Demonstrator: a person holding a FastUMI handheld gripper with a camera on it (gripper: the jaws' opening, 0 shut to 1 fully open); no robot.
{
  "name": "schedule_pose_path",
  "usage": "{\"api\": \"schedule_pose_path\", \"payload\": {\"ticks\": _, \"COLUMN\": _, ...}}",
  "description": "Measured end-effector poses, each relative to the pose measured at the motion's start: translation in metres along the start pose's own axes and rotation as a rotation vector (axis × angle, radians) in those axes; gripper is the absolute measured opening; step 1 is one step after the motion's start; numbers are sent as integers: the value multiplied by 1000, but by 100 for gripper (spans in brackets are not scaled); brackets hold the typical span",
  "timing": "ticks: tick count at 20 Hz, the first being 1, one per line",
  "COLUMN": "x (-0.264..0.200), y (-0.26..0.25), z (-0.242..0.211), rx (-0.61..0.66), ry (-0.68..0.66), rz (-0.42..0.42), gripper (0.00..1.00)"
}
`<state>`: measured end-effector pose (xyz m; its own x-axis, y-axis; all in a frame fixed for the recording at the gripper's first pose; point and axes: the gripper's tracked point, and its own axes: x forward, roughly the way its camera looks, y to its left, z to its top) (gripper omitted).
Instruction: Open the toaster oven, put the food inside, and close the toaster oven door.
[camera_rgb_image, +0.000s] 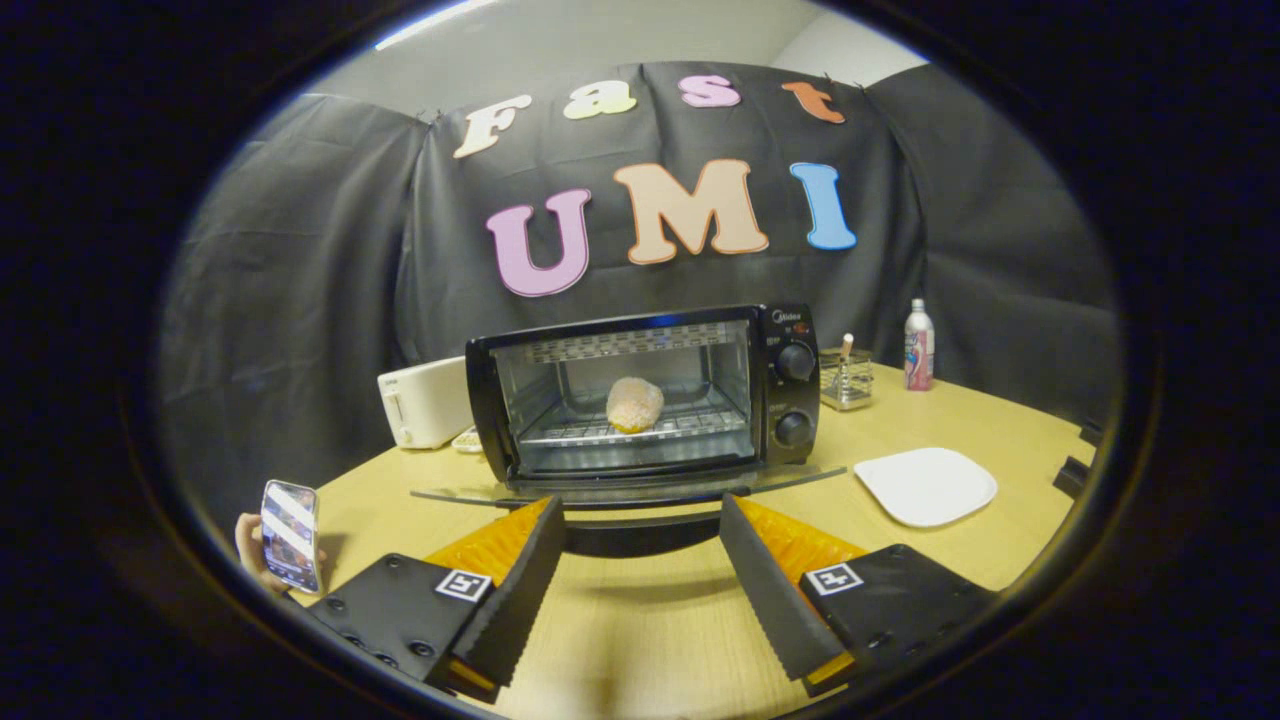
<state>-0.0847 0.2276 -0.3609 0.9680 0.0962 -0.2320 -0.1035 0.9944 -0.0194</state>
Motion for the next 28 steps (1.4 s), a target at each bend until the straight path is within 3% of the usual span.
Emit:
{"api": "schedule_pose_path", "payload": {"ticks": 5, "x": 6, "y": 3, "z": 19, "rx": -17, "ry": -33, "rz": 17, "gripper": 99}}
{"api": "schedule_pose_path", "payload": {"ticks": 8, "x": 16, "y": 7, "z": 28, "rx": 62, "ry": -34, "rz": 50, "gripper": 100}}
{"api": "schedule_pose_path", "payload": {"ticks": 11, "x": 31, "y": -4, "z": -13, "rx": -2, "ry": 135, "rz": 8, "gripper": 98}}
{"api": "schedule_pose_path", "payload": {"ticks": 15, "x": 54, "y": 10, "z": -33, "rx": 13, "ry": 175, "rz": 38, "gripper": 94}}
{"api": "schedule_pose_path", "payload": {"ticks": 28, "x": 75, "y": -2, "z": 43, "rx": 25, "ry": 31, "rz": 23, "gripper": 93}}
